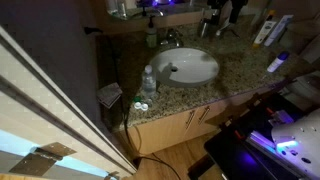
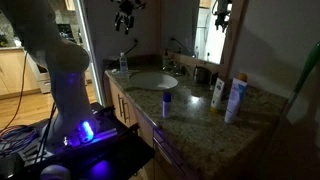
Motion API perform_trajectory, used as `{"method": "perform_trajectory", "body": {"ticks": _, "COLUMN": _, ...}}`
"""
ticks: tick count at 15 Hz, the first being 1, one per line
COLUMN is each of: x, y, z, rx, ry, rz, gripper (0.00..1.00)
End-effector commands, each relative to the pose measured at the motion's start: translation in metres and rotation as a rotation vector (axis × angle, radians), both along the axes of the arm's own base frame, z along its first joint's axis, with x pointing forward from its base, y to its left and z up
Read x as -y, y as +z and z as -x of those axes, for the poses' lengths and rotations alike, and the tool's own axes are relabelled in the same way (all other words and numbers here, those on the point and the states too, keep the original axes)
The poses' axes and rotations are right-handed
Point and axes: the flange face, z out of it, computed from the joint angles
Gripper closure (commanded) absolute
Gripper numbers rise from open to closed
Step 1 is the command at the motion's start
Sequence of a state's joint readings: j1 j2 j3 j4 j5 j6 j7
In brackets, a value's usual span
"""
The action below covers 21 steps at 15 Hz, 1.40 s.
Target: Remove the toothbrush from the silver cup and place it on the left side of the counter, place the toothpaste inside the silver cup
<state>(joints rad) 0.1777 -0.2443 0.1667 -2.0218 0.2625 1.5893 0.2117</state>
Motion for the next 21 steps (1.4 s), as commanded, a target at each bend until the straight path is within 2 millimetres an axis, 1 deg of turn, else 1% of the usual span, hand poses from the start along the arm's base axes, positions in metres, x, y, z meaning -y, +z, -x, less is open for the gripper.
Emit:
{"method": "perform_trajectory", "body": {"ticks": 1, "x": 0.0, "y": 0.001, "z": 0.0, "rx": -0.001, "ry": 0.0, "rz": 0.0, "gripper": 0.0}}
{"method": "perform_trajectory", "body": {"ticks": 9, "x": 0.0, "y": 0.001, "z": 0.0, "rx": -0.001, "ry": 0.0, "rz": 0.0, "gripper": 0.0}}
{"method": "perform_trajectory", "body": {"ticks": 10, "x": 0.0, "y": -0.003, "z": 0.002, "rx": -0.004, "ry": 0.013, "rz": 0.013, "gripper": 0.0}}
{"method": "perform_trajectory", "body": {"ticks": 11, "x": 0.001, "y": -0.015, "z": -0.001, "rx": 0.003, "ry": -0.001, "rz": 0.054, "gripper": 0.0}}
{"method": "perform_trajectory", "body": {"ticks": 12, "x": 0.007, "y": -0.029, "z": -0.009, "rx": 0.034, "ry": -0.051, "rz": 0.117, "gripper": 0.0}}
{"method": "perform_trajectory", "body": {"ticks": 13, "x": 0.019, "y": -0.041, "z": -0.02, "rx": 0.033, "ry": -0.122, "rz": 0.14, "gripper": 0.0}}
{"method": "perform_trajectory", "body": {"ticks": 15, "x": 0.054, "y": -0.059, "z": -0.046, "rx": 0.012, "ry": -0.251, "rz": 0.139, "gripper": 0.0}}
{"method": "perform_trajectory", "body": {"ticks": 16, "x": 0.084, "y": -0.064, "z": -0.06, "rx": 0.005, "ry": -0.309, "rz": 0.136, "gripper": 0.0}}
{"method": "perform_trajectory", "body": {"ticks": 17, "x": 0.107, "y": -0.068, "z": -0.069, "rx": 0.0, "ry": -0.367, "rz": 0.135, "gripper": 0.0}}
{"method": "perform_trajectory", "body": {"ticks": 19, "x": 0.165, "y": -0.073, "z": -0.087, "rx": -0.022, "ry": -0.487, "rz": 0.122, "gripper": 0.0}}
{"method": "perform_trajectory", "body": {"ticks": 20, "x": 0.179, "y": -0.068, "z": -0.091, "rx": -0.03, "ry": -0.549, "rz": 0.112, "gripper": 0.0}}
{"method": "perform_trajectory", "body": {"ticks": 21, "x": 0.157, "y": -0.074, "z": -0.078, "rx": -0.024, "ry": -0.464, "rz": 0.125, "gripper": 0.0}}
